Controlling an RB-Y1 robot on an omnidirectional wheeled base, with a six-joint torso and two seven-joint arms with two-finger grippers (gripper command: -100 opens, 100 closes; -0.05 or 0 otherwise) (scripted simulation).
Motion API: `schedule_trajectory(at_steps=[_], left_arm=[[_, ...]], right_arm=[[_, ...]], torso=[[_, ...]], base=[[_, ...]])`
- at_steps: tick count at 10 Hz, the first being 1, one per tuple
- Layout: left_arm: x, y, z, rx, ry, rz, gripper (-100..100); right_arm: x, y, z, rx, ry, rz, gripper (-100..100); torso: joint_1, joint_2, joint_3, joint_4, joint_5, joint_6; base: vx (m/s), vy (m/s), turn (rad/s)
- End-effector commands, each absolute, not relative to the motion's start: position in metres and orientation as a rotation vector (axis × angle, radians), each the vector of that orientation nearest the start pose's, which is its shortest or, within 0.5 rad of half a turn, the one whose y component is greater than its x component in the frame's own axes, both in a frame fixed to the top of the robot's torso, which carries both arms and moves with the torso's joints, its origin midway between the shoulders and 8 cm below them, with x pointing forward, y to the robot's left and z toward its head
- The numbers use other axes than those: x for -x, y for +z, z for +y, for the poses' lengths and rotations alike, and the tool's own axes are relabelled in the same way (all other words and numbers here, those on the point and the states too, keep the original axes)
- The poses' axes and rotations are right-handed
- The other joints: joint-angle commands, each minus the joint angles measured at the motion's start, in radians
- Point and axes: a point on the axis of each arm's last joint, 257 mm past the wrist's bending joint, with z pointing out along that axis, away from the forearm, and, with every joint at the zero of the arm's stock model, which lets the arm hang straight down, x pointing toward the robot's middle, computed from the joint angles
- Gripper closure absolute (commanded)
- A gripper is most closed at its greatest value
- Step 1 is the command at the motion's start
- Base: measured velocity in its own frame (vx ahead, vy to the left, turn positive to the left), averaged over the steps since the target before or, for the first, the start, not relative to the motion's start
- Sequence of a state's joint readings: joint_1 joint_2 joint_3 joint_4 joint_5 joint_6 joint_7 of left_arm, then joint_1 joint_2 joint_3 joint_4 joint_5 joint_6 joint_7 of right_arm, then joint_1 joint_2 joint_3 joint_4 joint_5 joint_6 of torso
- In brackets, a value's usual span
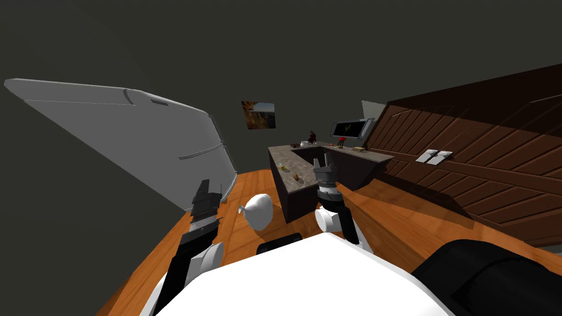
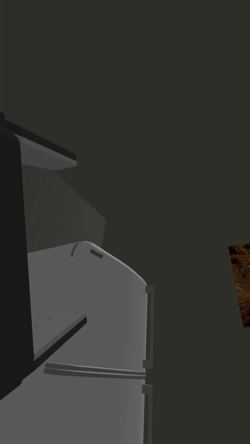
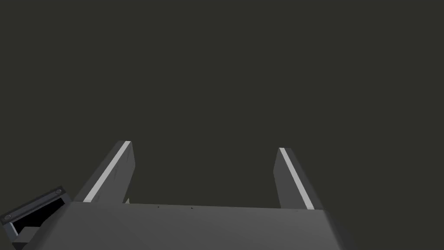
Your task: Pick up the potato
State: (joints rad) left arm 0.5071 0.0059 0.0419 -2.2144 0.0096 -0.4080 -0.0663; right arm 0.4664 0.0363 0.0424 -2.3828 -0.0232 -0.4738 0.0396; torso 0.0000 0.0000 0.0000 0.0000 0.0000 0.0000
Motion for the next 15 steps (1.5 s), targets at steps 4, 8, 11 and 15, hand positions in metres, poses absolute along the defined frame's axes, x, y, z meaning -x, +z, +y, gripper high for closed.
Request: schedule_trajectory(at_steps=[4, 8, 11, 15], left_arm=[[-0.366, -0.026, 0.303, 0.760, -1.162, 0.736, 0], [-0.366, -0.026, 0.303, 0.760, -1.162, 0.736, 0], [-0.366, -0.026, 0.303, 0.760, -1.162, 0.736, 0], [-0.366, -0.026, 0.303, 0.760, -1.162, 0.736, 0]], right_arm=[[-0.344, 0.077, -0.260, -0.551, 1.408, 0.568, -100], [-0.377, 0.077, -0.273, -0.576, 1.479, 0.600, -100], [-0.401, 0.078, -0.287, -0.621, 1.520, 0.599, -100], [-0.428, 0.084, -0.303, -0.686, 1.589, 0.574, -100]], torso=[[-0.005, 0.003, 0.002, 0.001, -0.001, 0.000], [-0.008, 0.006, 0.003, 0.001, -0.002, 0.000], [-0.007, 0.003, 0.002, 0.001, -0.002, 0.000], [-0.005, 0.004, 0.002, 0.001, -0.001, 0.000]], base=[[-0.044, -0.061, -0.006], [-0.086, -0.114, 0.002], [-0.055, -0.101, 0.005], [-0.066, -0.088, 0.007]])
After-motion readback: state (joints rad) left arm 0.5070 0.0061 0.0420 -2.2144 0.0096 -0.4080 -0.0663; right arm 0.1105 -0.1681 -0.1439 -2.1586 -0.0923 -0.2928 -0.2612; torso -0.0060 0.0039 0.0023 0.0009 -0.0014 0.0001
